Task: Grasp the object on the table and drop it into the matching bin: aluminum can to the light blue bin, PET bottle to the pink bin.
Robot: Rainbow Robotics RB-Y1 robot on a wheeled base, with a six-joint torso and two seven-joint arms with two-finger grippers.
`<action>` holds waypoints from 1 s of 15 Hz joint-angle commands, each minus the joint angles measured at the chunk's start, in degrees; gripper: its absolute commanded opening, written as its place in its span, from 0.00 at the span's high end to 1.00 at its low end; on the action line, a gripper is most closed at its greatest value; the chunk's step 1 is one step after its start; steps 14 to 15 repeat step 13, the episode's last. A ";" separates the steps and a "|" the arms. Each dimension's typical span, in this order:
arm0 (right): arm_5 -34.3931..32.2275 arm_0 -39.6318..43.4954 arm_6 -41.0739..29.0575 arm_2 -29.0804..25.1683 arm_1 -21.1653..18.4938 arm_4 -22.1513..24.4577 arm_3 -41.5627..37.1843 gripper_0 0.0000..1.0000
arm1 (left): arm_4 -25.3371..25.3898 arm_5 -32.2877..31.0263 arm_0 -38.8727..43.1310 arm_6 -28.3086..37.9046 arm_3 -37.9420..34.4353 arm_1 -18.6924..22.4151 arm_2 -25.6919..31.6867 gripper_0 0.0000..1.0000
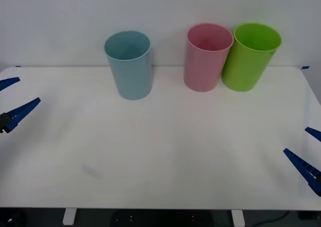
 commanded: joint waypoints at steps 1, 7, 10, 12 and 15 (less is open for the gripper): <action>0.00 0.00 0.00 0.00 0.00 0.00 0.00 0.00 | 0.48 -4.08 3.08 -0.94 -0.08 1.56 2.00 0.00; 0.00 0.00 0.00 0.00 0.00 0.00 0.00 0.00 | 1.80 -6.19 8.00 -2.08 -0.17 3.06 3.32 0.00; 0.00 0.00 0.00 0.00 0.00 0.00 0.00 0.00 | 2.41 -6.28 8.97 -1.91 -0.08 3.06 3.14 0.00; 0.00 0.00 0.00 0.00 0.00 0.00 0.00 0.00 | 2.41 -6.28 8.97 -1.91 -0.08 3.06 3.14 0.00; 0.00 0.00 0.00 0.00 0.00 0.00 0.00 0.00 | 2.41 -6.28 8.97 -1.91 -0.08 3.06 3.14 0.00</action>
